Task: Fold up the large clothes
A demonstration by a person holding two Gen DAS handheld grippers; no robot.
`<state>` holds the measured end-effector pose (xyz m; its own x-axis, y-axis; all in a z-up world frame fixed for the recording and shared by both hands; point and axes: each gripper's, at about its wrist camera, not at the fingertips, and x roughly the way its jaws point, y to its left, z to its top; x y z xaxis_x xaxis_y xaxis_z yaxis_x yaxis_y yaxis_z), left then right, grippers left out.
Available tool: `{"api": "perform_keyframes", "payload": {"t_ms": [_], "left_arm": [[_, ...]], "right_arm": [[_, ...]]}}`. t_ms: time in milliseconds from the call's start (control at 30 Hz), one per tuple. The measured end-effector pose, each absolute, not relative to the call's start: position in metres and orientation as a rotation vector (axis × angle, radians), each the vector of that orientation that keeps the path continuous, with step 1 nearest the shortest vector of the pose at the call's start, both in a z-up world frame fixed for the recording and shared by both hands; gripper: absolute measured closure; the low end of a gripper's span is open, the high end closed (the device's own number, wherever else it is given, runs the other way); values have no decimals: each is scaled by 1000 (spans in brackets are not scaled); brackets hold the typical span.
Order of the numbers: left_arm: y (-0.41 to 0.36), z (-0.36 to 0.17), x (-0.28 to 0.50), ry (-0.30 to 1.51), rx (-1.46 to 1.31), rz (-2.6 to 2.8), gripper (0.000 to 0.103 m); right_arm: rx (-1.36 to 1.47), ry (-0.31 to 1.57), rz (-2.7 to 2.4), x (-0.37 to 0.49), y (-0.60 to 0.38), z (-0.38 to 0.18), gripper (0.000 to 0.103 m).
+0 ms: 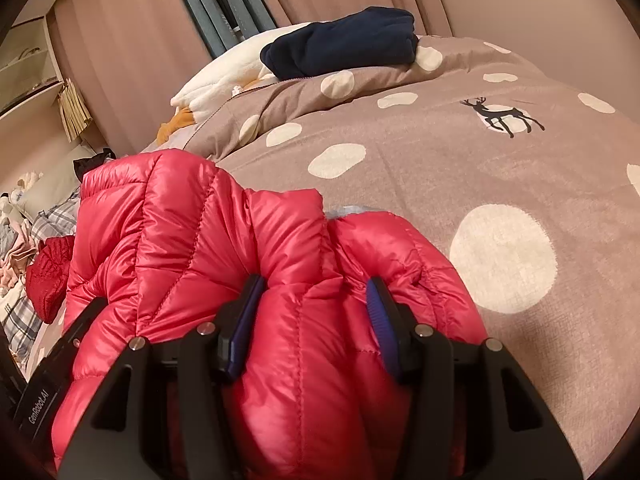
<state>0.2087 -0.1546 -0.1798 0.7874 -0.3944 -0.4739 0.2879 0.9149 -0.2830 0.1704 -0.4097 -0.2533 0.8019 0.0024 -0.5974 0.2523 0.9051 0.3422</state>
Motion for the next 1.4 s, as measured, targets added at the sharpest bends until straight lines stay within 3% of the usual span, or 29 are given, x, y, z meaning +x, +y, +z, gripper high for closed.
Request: {"api": "perform_keyframes", "payload": {"t_ms": [100, 267, 367, 500, 600, 867, 1233, 1300, 1367, 1400], "left_arm": [[-149, -171, 204, 580, -192, -389, 8], [-107, -147, 190, 642, -360, -449, 8], [-81, -130, 179, 602, -440, -500, 2], [-49, -133, 171, 561, -595, -488, 1], [-42, -151, 183, 647, -677, -493, 1], [-75, -226, 223, 973, -928, -765, 1], [-128, -226, 236, 951, -869, -946, 1], [-139, -223, 236, 965, -811, -941, 1], [-151, -219, 232, 959, -738, -916, 3], [-157, -218, 231, 950, -716, -900, 5]], "right_arm": [[397, 627, -166, 168, -408, -248, 43], [417, 550, -248, 129, -411, -222, 6], [469, 467, -210, 92, -419, -205, 0], [480, 434, -188, 54, -434, -186, 0], [571, 476, -166, 45, -450, -193, 0], [1089, 591, 52, 53, -484, -281, 1], [1104, 616, 312, 110, -434, -287, 0], [1072, 625, 352, 113, -427, -289, 7], [1049, 637, 334, 112, -428, -292, 28], [1039, 637, 327, 111, -427, -294, 33]]}}
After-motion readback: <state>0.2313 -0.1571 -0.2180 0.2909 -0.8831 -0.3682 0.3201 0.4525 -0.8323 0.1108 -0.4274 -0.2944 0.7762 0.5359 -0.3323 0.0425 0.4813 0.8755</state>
